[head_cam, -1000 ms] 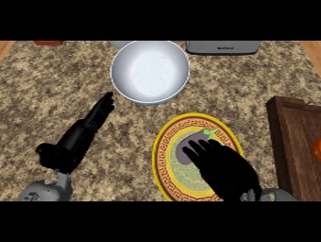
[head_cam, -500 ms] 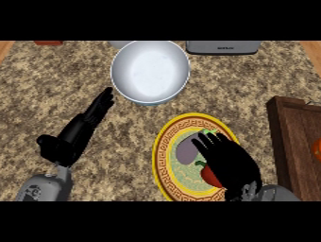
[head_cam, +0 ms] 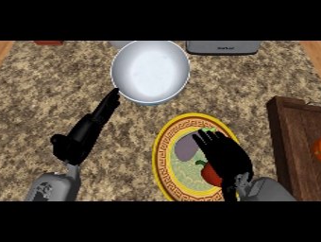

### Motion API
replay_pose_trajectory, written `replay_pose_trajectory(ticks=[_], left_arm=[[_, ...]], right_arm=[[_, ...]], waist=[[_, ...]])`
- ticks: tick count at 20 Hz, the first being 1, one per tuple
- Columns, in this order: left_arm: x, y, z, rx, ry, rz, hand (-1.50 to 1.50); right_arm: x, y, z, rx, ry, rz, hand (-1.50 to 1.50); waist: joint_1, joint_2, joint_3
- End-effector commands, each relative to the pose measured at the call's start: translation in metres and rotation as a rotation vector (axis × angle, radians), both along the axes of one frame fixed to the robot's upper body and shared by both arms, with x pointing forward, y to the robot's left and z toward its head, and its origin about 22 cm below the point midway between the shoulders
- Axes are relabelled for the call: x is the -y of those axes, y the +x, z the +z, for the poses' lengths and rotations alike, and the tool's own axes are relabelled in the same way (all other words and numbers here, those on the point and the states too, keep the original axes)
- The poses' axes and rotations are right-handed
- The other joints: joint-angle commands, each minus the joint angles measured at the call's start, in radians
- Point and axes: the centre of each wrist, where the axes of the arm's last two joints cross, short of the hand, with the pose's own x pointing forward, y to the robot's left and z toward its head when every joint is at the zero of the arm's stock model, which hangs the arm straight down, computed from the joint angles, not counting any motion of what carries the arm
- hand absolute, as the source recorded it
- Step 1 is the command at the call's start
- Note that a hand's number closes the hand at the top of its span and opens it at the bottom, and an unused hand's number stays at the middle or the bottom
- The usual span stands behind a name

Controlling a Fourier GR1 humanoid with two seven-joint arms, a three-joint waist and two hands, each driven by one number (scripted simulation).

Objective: Pick the bell pepper from the plate and place it in the bowl

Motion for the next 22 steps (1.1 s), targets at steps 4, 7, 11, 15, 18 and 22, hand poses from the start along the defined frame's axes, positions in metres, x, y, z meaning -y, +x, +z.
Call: replay_pose_trajectory(ticks=[4, 7, 11, 15, 18, 22], left_arm=[[0.01, -0.009, -0.008, 0.003, 0.0, 0.003, 0.0], [-0.004, 0.004, 0.01, 0.0, -0.002, -0.002, 0.0], [-0.007, -0.015, 0.009, -0.013, 0.007, 0.0, 0.0], [0.002, 0.002, -0.002, -0.005, 0.008, 0.003, 0.0], [0.008, -0.004, 0.004, 0.01, -0.003, -0.053, 0.0], [0.019, 0.002, 0.011, 0.029, 0.01, -0.122, 0.0]], right_arm=[[0.015, 0.015, -0.027, -0.003, 0.028, 0.008, -1.5], [-0.026, -0.002, -0.022, 0.055, 0.113, 0.092, 1.5], [-0.001, 0.013, -0.022, 0.086, 0.116, 0.09, 1.5], [-0.002, 0.015, -0.027, 0.128, 0.129, 0.081, 1.5], [-0.096, 0.019, -0.004, 0.154, 0.111, -0.033, 1.5], [-0.102, 0.042, 0.019, 0.216, 0.139, -0.191, 1.5]], waist=[[0.002, 0.002, 0.0], [0.002, 0.002, 0.0], [0.002, 0.0, 0.0], [-0.002, 0.001, 0.0], [0.058, 0.012, 0.0], [0.125, 0.03, 0.0]])
